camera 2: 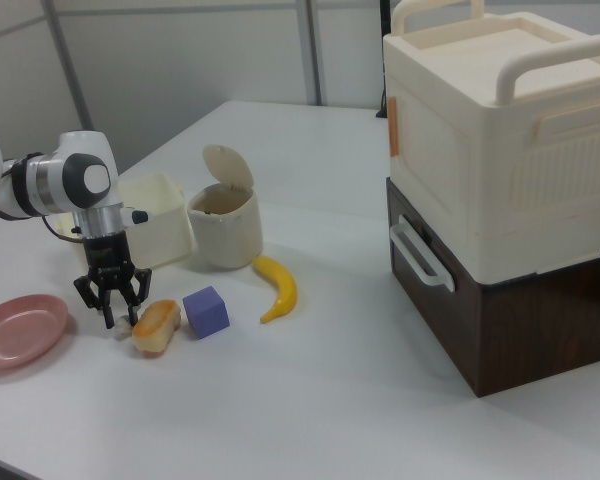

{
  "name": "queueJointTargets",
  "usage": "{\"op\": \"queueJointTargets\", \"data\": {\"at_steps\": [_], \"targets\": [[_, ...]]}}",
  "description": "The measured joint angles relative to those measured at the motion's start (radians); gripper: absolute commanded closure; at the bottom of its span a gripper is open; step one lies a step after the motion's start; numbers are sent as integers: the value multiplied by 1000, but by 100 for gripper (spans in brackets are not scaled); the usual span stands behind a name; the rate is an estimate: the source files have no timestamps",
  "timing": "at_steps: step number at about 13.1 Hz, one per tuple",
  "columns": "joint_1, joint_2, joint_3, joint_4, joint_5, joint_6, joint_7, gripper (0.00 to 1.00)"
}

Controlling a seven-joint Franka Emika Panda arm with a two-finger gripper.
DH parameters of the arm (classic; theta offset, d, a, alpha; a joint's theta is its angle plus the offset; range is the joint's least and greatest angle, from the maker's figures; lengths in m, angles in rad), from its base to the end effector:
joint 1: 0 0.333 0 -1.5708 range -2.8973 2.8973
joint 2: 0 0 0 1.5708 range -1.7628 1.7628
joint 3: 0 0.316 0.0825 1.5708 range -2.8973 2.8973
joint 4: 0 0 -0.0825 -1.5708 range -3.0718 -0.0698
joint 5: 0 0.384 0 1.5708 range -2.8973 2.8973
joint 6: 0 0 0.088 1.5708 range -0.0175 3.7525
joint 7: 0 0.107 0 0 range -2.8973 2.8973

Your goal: Grab it up and put it in the trash

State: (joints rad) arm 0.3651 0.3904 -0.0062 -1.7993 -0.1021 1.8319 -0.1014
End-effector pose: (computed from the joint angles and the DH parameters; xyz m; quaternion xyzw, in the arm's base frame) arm 0.5668 0.2041 0.3076 0.9518 0.2454 -0.1702 0.0698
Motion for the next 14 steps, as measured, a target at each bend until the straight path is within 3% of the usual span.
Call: {"op": "queueJointTargets", "data": {"at_steps": [4,10,14], "targets": [[-1,18,0,1,-7,37,14,79],[-5,15,-1,14,-14,37,14,80],[-47,4,-7,163,-14,-1,18,80]]}}
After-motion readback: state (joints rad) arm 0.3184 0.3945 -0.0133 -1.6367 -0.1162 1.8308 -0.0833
